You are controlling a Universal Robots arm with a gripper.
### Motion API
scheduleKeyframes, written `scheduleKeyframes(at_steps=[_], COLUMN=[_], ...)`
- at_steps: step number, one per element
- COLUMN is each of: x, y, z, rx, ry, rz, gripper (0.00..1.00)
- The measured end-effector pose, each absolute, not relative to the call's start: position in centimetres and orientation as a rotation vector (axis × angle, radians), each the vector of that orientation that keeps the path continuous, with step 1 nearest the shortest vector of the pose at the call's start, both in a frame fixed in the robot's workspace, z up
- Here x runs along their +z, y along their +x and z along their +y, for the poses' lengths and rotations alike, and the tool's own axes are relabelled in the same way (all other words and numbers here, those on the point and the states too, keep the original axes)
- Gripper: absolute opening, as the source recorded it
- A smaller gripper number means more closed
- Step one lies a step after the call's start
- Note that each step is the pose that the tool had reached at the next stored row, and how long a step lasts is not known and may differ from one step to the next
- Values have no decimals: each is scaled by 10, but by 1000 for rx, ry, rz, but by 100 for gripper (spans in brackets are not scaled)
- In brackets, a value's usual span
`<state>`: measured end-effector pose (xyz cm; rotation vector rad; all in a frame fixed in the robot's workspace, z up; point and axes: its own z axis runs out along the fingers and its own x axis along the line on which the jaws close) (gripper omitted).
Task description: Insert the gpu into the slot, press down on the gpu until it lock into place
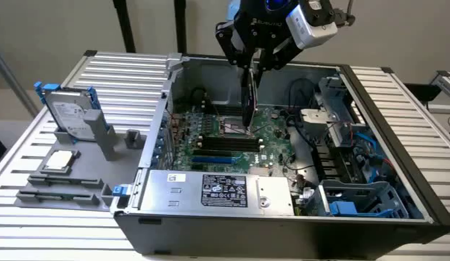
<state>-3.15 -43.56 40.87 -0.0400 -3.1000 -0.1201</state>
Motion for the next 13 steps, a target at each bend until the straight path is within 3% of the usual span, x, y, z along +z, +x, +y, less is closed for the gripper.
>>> scheduleKeyframes(at_steps=[13], x=[409], y=[-31], z=[-436], rx=[-120], ry=[-40], rz=[-3100], gripper=[27])
